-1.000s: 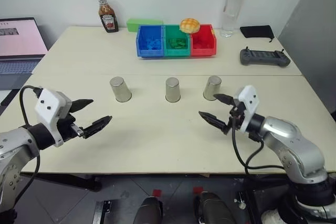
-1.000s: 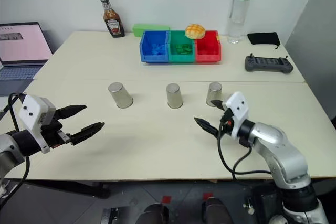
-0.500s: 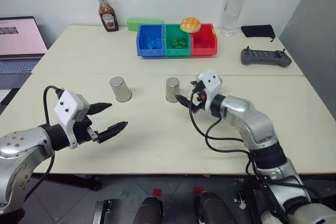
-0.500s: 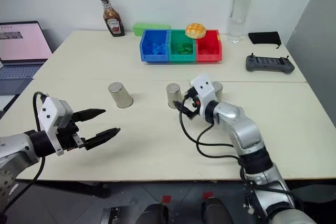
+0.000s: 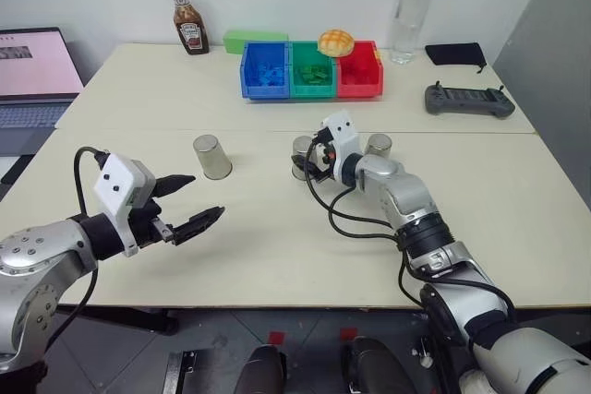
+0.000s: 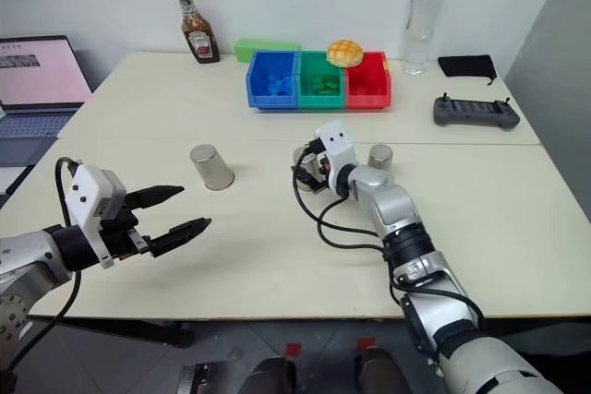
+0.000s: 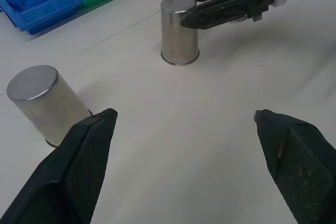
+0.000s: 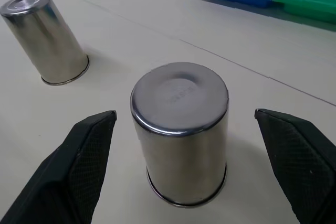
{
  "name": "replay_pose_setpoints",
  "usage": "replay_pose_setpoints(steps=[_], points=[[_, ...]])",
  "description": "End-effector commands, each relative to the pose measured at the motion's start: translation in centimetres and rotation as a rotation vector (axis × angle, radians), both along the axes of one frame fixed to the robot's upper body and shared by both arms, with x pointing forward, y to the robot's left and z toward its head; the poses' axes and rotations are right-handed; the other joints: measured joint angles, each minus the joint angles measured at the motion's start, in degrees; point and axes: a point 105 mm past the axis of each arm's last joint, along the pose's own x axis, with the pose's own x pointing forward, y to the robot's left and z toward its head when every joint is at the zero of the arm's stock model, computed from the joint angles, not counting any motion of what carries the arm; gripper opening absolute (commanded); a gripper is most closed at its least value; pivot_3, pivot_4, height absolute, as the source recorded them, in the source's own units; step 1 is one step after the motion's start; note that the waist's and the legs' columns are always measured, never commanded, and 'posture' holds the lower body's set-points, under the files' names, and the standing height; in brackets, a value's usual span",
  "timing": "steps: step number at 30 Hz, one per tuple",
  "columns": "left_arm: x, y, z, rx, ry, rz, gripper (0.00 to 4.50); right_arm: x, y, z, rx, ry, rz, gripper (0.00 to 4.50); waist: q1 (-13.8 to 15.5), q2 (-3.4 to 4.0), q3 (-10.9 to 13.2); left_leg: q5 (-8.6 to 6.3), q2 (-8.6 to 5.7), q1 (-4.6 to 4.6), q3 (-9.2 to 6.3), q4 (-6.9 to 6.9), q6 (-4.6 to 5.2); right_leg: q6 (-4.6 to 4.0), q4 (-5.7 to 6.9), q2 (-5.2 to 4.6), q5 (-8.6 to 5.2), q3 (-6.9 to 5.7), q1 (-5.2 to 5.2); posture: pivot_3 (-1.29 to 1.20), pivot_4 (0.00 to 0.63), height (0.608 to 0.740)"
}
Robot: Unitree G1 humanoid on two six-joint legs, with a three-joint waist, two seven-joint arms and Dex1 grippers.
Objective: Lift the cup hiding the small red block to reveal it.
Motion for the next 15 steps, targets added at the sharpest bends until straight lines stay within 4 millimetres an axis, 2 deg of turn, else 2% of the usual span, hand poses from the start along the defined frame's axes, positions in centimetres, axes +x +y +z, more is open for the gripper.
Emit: replay_pose_setpoints(steps=[1,4,7,12,15], points=[[-0.10,0.40,0.86,0.002,-0.038,0.016,4.45,0.35,0.97,1.37,0.021,-0.054,0.039,4.50,-0.07,0.00,0.00,0.00,0.00,0.00,0.00,0.00,0.00,0.00,0.00,0.00,0.00,0.00,0.00,0.00,0.150,0.740],[-0.10,0.55,0.78,0.002,-0.038,0.023,4.45,0.50,1.29,0.93,0.023,-0.049,0.044,4.50,-0.20,0.01,0.01,0.00,0.01,0.00,0.00,-0.01,0.00,0.00,0.00,0.00,0.00,-0.01,0.00,0.00,0.150,0.740],[-0.17,0.61,0.67,0.004,-0.036,0.025,4.50,0.63,1.42,0.74,0.019,-0.056,0.045,3.98,-0.22,0.01,0.01,0.00,0.01,0.00,-0.01,-0.01,0.00,0.00,0.01,0.00,0.00,-0.01,-0.01,0.00,0.150,0.740],[-0.09,0.84,0.53,0.008,-0.036,0.029,4.50,0.81,1.66,0.89,0.013,-0.089,0.044,2.72,-0.30,0.01,0.01,0.00,0.01,0.00,0.00,0.00,0.00,0.00,0.01,0.00,0.00,0.00,0.00,0.00,0.150,0.740],[0.02,0.96,0.53,0.010,-0.038,0.030,4.50,0.67,1.84,0.98,0.016,-0.103,0.054,2.64,-0.45,0.02,0.01,0.00,0.02,0.01,-0.01,-0.01,0.00,0.00,0.02,0.00,0.00,-0.01,0.00,0.00,0.150,0.740]])
